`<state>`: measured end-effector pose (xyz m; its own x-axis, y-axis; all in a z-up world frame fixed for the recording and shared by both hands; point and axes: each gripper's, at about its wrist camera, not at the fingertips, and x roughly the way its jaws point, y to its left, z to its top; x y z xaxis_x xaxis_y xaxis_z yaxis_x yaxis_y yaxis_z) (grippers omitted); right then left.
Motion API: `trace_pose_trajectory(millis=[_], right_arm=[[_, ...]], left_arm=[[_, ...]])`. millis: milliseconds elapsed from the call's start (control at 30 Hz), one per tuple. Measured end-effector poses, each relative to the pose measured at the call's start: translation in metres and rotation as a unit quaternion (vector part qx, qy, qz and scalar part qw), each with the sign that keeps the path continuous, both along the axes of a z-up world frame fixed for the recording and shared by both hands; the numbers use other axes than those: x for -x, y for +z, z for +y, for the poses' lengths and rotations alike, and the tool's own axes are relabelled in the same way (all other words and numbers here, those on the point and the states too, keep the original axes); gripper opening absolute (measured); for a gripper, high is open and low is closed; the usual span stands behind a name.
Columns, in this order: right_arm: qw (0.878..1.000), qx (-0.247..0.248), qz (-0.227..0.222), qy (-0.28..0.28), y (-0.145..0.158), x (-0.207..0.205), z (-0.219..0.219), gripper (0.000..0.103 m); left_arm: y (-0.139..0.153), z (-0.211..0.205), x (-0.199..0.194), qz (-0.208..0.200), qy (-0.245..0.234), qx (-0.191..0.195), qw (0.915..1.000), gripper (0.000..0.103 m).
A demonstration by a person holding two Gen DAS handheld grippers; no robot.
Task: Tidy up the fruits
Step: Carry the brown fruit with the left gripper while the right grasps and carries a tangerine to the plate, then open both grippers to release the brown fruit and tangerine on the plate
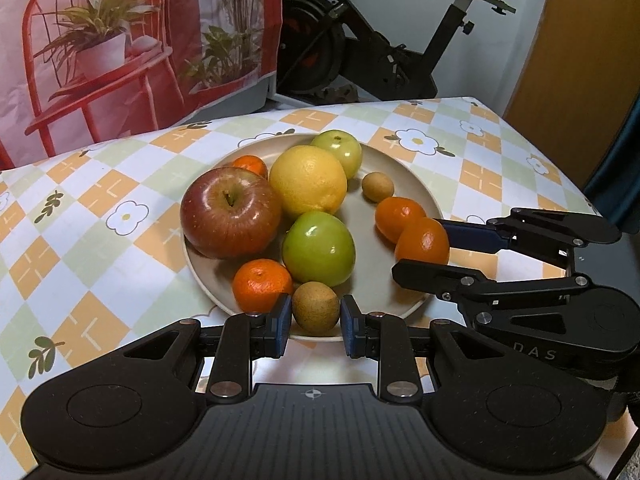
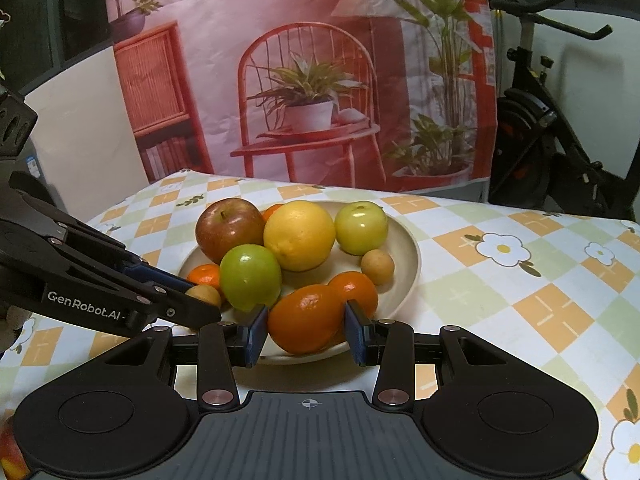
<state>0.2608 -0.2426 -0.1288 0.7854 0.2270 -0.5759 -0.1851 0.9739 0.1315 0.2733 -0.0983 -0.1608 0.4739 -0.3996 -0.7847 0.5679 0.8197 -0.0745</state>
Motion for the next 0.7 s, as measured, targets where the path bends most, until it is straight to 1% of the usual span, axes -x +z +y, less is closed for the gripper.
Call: trace_pose_trajectory(millis=[300,533,700], right_arm=[[1.000,-0.007,-0.005,-0.002,-0.0012,0.0012,-0.0014,0.037],[1.000,-0.010,-0.016,-0.005,-0.0027,0.0068,-0.0028,0.038],[1.000,-0.011,-0.017,-0.005,-0.0033,0.0081,-0.0026,0.038]], left_arm=[[-0.0021,-0.0031,0.0020,-0.003,-0.001,-0.004,1.0000,0.028],[-0.0029,-0.0054,0.0063,-0.015,-0.003,-0.011,0.9998,0.028],[-0.0026,-0.0057,0.0071,-0.017,-0.001,-0.011,0.9998,0.031]])
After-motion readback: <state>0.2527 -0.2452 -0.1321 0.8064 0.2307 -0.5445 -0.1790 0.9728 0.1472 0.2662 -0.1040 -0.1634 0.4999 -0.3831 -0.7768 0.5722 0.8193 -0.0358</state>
